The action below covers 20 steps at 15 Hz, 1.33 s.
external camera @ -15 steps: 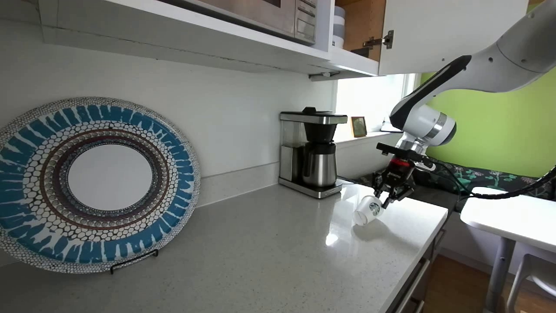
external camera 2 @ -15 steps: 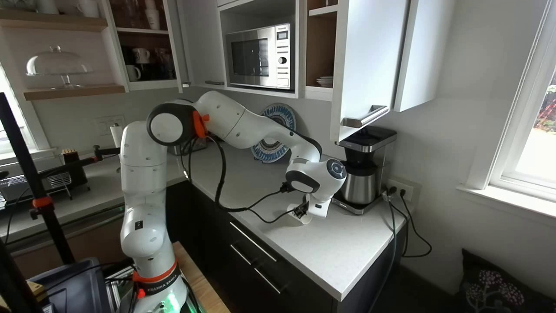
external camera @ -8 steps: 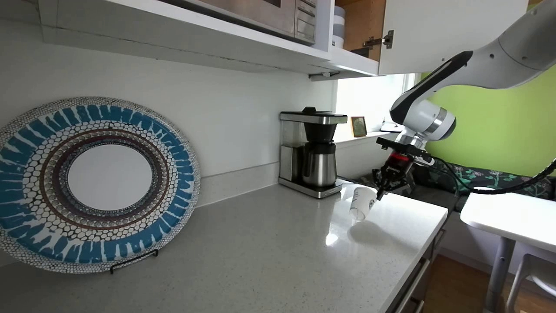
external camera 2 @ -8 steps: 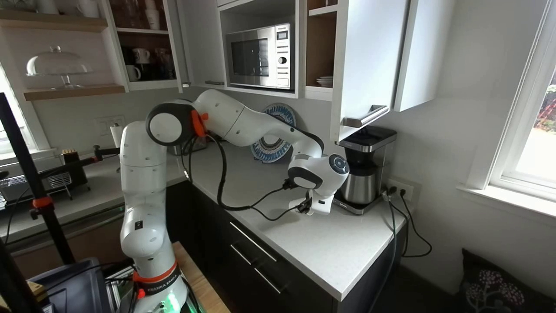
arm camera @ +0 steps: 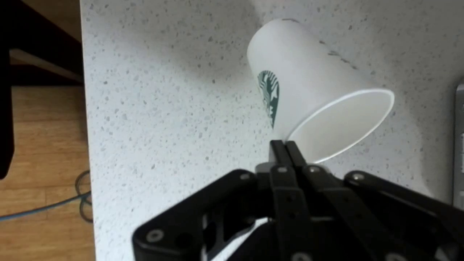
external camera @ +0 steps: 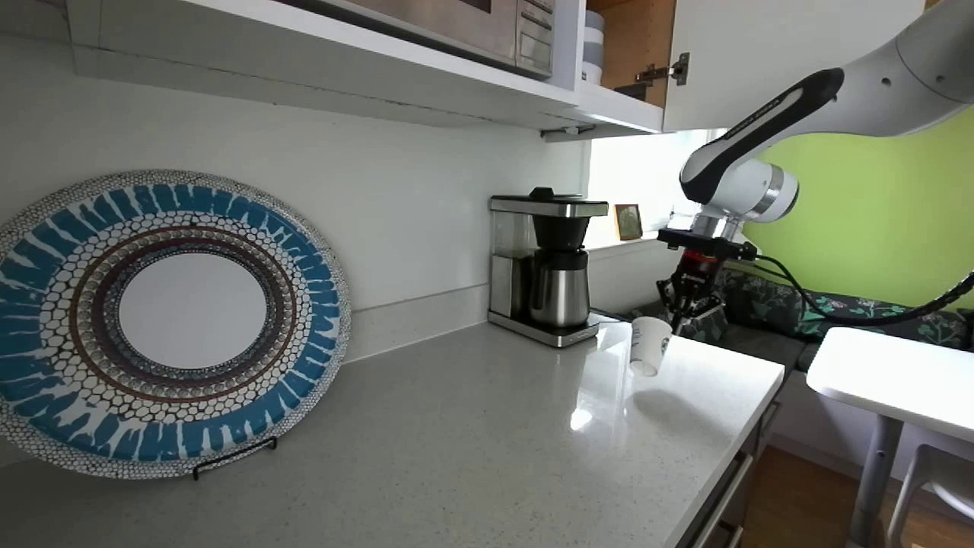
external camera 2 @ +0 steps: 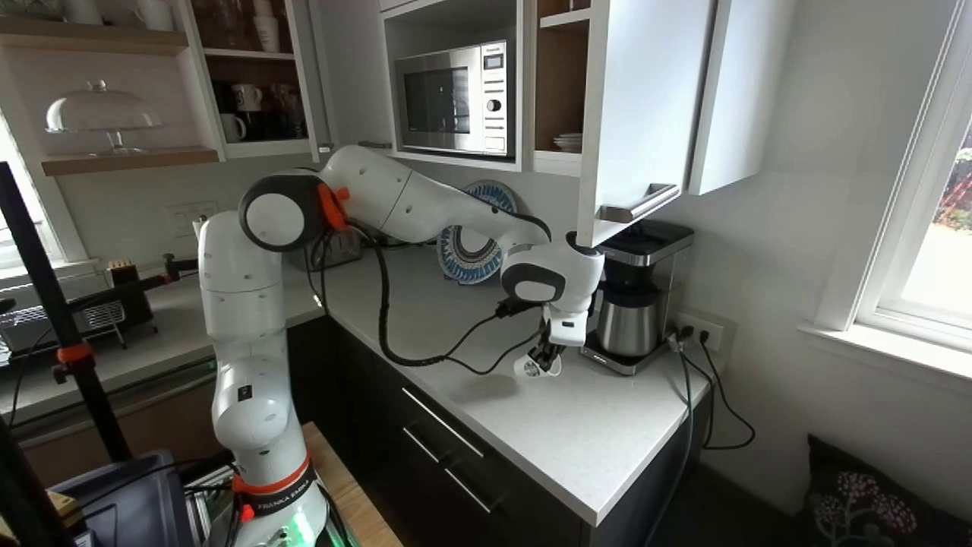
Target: Place the coffee cup upright
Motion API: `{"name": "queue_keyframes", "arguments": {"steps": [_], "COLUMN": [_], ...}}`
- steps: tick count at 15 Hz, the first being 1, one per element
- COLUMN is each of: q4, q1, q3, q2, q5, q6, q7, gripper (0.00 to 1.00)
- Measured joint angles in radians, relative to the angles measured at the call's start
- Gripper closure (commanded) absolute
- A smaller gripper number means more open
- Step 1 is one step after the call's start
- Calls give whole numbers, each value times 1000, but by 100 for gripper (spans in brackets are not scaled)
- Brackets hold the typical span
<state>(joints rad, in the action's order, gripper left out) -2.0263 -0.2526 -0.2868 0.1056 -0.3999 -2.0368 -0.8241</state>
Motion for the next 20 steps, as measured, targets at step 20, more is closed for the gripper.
{"name": "queue_keyframes", "arguments": {"steps": [20], "q4": [-230], "q1": [81], "q3": [95], "q2": [-124], "q5": [914], "q6": [-532], "q7": [-571], "gripper": [99]}}
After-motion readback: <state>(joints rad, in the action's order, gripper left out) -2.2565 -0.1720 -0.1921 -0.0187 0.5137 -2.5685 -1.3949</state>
